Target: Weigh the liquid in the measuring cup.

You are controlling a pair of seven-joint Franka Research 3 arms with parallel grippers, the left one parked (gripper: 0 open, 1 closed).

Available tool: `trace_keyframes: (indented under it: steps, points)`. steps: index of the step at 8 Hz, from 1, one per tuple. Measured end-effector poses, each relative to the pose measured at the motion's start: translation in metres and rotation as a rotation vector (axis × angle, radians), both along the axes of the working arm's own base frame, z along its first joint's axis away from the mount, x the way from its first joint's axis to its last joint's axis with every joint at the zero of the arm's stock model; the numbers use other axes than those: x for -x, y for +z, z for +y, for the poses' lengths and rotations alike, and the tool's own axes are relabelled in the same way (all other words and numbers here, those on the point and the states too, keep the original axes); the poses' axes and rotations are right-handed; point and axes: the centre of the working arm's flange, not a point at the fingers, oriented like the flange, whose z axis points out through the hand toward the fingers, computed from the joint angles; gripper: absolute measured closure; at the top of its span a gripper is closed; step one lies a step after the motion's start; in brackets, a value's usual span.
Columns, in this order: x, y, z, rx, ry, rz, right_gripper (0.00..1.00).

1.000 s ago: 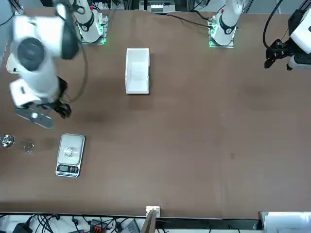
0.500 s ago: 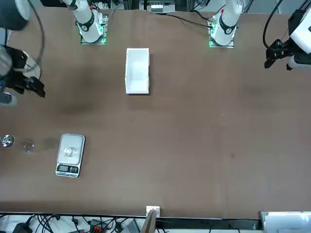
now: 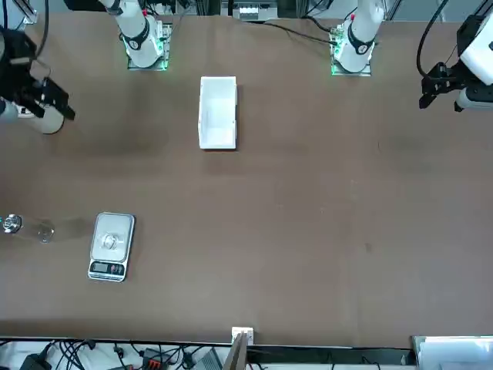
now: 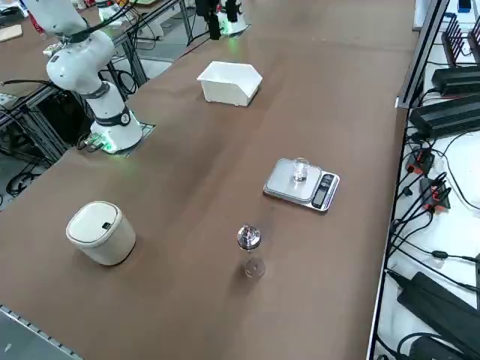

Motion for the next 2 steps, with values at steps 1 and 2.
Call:
trace_keyframes:
  steps: [1,2]
  points:
    - [0.0055,0.0033,0.0019,-0.004,-0.005,-0.005,0.0]
    - [0.0061,0.0031,0.0049,-0.003,-0.005,-0.004,0.0]
